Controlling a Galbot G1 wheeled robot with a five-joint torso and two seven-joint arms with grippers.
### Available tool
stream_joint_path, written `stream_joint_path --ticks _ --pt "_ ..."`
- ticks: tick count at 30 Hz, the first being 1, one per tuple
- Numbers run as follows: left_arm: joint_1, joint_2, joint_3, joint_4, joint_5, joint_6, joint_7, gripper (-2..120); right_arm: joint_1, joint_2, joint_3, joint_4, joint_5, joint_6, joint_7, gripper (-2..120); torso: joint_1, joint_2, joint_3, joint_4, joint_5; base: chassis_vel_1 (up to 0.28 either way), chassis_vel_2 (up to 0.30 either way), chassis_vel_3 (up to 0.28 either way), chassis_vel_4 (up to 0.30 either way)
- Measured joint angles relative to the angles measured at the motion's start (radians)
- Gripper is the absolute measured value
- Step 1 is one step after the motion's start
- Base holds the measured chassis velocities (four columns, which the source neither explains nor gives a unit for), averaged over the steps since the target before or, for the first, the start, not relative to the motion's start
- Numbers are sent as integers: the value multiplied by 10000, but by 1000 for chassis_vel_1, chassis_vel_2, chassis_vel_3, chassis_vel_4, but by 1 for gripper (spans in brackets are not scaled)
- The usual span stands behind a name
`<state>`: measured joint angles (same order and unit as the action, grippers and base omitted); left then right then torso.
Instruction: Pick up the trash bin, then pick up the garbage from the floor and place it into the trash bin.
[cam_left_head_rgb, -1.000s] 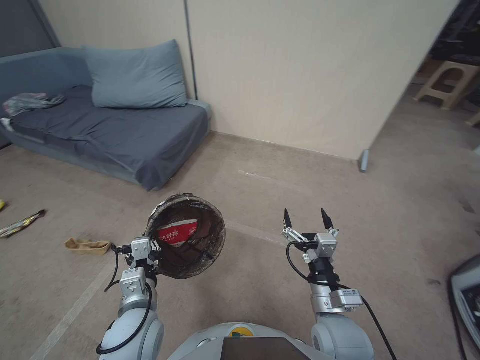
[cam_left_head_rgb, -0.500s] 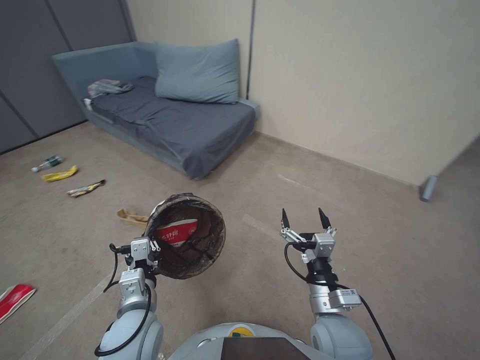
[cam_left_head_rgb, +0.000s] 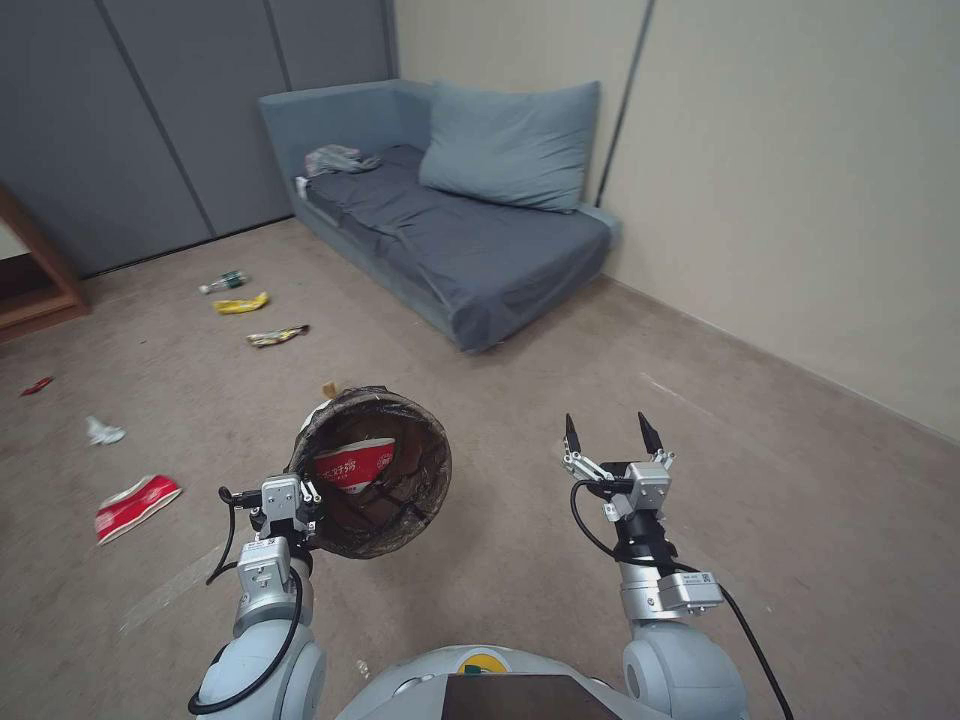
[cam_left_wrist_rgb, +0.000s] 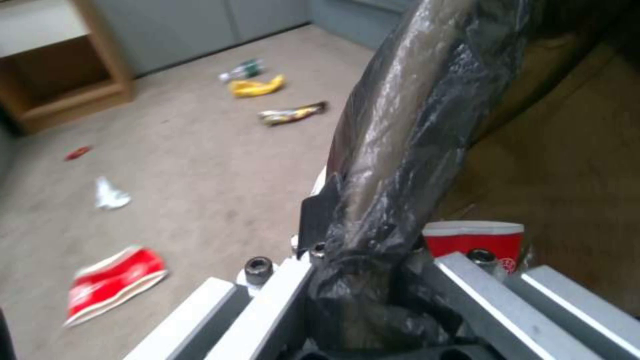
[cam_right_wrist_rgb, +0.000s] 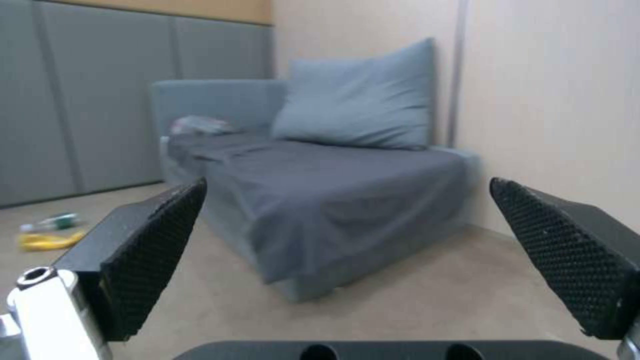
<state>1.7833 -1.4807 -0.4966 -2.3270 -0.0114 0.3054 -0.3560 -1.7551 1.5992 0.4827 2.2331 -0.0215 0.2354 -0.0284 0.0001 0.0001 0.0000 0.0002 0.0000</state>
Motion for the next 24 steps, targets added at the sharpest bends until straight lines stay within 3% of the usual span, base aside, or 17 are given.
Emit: stream_joint_path --ticks 24 --pt "151 -87 -51 51 70 -255 -4 0 23 -19 -40 31 22 16 -84 100 0 0 0 2 -1 125 118 122 123"
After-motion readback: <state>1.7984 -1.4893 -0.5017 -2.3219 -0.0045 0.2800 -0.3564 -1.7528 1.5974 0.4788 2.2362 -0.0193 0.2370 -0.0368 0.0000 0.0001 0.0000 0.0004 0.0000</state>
